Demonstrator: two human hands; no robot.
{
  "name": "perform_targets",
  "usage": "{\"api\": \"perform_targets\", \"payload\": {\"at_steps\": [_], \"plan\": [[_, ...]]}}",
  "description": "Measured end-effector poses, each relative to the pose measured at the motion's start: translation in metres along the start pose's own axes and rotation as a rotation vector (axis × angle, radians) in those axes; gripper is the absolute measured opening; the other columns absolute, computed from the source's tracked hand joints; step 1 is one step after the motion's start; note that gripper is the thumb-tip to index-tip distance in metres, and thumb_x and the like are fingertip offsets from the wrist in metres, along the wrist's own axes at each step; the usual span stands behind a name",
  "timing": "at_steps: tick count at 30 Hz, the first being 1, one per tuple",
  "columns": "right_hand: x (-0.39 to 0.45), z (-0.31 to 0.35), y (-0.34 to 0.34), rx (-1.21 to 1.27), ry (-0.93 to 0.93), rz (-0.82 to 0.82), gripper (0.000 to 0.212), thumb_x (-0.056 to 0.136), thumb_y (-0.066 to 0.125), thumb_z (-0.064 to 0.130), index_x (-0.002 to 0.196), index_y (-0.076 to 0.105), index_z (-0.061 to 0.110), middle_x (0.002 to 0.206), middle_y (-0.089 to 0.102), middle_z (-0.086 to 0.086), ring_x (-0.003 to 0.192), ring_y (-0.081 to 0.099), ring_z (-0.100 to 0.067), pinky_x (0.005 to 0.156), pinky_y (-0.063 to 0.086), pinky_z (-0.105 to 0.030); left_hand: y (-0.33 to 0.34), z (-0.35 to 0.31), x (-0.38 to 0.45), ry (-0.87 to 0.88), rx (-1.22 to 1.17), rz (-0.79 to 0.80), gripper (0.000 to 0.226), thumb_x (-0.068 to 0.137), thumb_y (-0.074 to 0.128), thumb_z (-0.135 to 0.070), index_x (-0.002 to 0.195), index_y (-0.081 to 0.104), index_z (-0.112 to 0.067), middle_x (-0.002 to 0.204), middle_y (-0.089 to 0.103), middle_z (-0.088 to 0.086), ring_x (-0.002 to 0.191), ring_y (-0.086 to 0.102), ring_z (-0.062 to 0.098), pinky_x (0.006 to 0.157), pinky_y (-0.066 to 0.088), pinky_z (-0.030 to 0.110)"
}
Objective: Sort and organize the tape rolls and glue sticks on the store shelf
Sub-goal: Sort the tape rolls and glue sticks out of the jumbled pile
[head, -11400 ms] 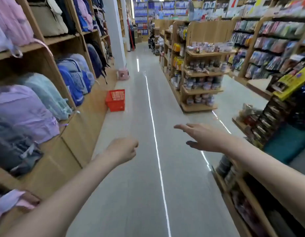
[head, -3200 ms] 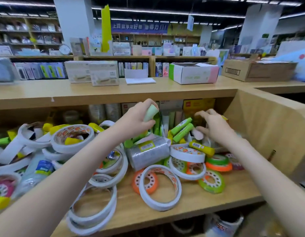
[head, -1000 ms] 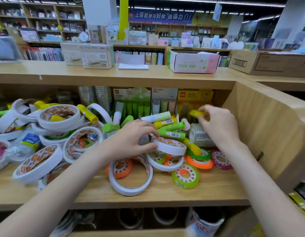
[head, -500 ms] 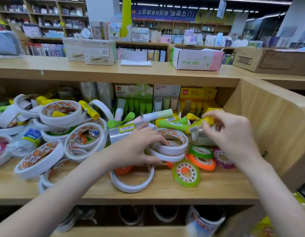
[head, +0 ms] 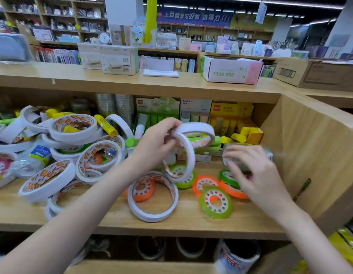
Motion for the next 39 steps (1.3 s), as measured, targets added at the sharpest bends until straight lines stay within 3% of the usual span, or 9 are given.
{"api": "perform_targets", "payload": {"at_steps": [5, 10, 13, 17, 26, 30, 34, 36, 39], "plan": [[-0.022, 0.046, 0.032, 0.242, -0.093, 0.248, 0.037, 0.087, 0.047, 0.053, 0.107, 0.064, 0.027, 0.12, 0.055, 0.013, 0.116, 0.044, -0.006, 0.098, 0.03, -0.012, -0.035, 0.003, -0.005, -0.073, -0.022, -0.369, 0.003, 0.093, 0.046, -0.014, 0.095, 0.044, -0.013, 0.086, 0.055, 0.017, 0.079, 0.053, 0.029, 0.067, 0.042, 0.038], [-0.036, 0.089, 0.09, 0.173, -0.387, 0.508, 0.035, 0.085, 0.053, 0.049, 0.116, 0.055, 0.031, 0.134, 0.043, 0.004, 0.122, 0.032, -0.011, 0.102, 0.028, -0.024, -0.073, -0.026, -0.02, 0.036, 0.117, -0.496, 0.014, 0.091, 0.042, -0.001, 0.103, 0.042, -0.008, 0.089, 0.047, 0.003, 0.076, 0.042, 0.015, 0.067, 0.038, 0.024], [-0.029, 0.082, 0.096, 0.132, -0.417, 0.483, 0.028, 0.086, 0.048, 0.044, 0.099, 0.061, 0.022, 0.126, 0.047, -0.002, 0.118, 0.035, -0.014, 0.098, 0.036, -0.029, -0.1, -0.047, -0.04, 0.06, 0.392, -0.472, 0.032, 0.076, 0.043, 0.014, 0.107, 0.047, 0.006, 0.097, 0.047, 0.019, 0.078, 0.041, 0.017, 0.066, 0.035, 0.029], [-0.022, 0.07, 0.092, 0.215, -0.375, 0.452, 0.024, 0.076, 0.055, 0.037, 0.09, 0.054, 0.018, 0.117, 0.038, 0.002, 0.11, 0.04, -0.009, 0.096, 0.029, -0.013, -0.124, -0.048, -0.071, 0.01, 0.586, -0.462, 0.033, 0.074, 0.042, 0.011, 0.104, 0.05, 0.0, 0.098, 0.047, 0.021, 0.08, 0.042, 0.022, 0.064, 0.033, 0.03], [0.016, 0.062, 0.057, 0.523, -0.138, 0.169, 0.023, 0.074, 0.07, 0.034, 0.087, 0.062, 0.018, 0.102, 0.05, 0.003, 0.095, 0.052, -0.003, 0.075, 0.049, -0.015, -0.131, -0.023, -0.092, -0.113, 0.646, -0.359, 0.044, 0.069, 0.039, 0.014, 0.109, 0.052, -0.001, 0.103, 0.045, 0.016, 0.088, 0.045, 0.026, 0.07, 0.037, 0.028], [0.015, 0.068, 0.049, 0.674, 0.007, 0.118, 0.013, 0.073, 0.072, 0.027, 0.079, 0.061, 0.03, 0.093, 0.054, 0.02, 0.096, 0.053, 0.003, 0.074, 0.05, -0.013, -0.151, -0.012, -0.105, -0.169, 0.574, -0.389, 0.04, 0.074, 0.034, 0.005, 0.112, 0.046, 0.002, 0.104, 0.036, 0.011, 0.097, 0.039, 0.026, 0.085, 0.028, 0.022], [0.015, 0.112, 0.045, 0.756, 0.038, 0.03, 0.02, 0.07, 0.072, 0.027, 0.078, 0.061, 0.013, 0.082, 0.06, 0.016, 0.082, 0.051, 0.013, 0.067, 0.04, -0.001, -0.182, 0.004, -0.125, -0.297, 0.359, -0.402, 0.023, 0.082, 0.034, -0.001, 0.102, 0.042, -0.011, 0.106, 0.036, 0.009, 0.099, 0.036, 0.02, 0.081, 0.025, 0.018], [0.021, 0.148, 0.059, 0.8, 0.022, 0.098, 0.023, 0.074, 0.074, 0.034, 0.08, 0.062, 0.016, 0.086, 0.059, -0.003, 0.083, 0.056, -0.001, 0.069, 0.047, -0.015, -0.203, 0.025, -0.141, -0.452, 0.125, -0.423, 0.026, 0.086, 0.036, 0.002, 0.091, 0.043, -0.023, 0.102, 0.042, 0.005, 0.097, 0.041, 0.02, 0.077, 0.031, 0.025], [0.032, 0.208, 0.085, 0.383, -0.208, 0.143, 0.026, 0.076, 0.064, 0.032, 0.086, 0.062, 0.009, 0.095, 0.058, -0.006, 0.089, 0.053, -0.02, 0.073, 0.044, -0.029, -0.247, 0.054, -0.18, -0.642, -0.151, -0.556, 0.023, 0.074, 0.042, -0.008, 0.087, 0.051, -0.026, 0.088, 0.052, -0.002, 0.088, 0.051, 0.019, 0.074, 0.04, 0.03]]}}
Point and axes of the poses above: each hand's wrist, its own x-axis towards the middle knuckle, its own y-axis out of the palm, z = x × y, the point moved 9 cm from there along x, towards the middle knuckle
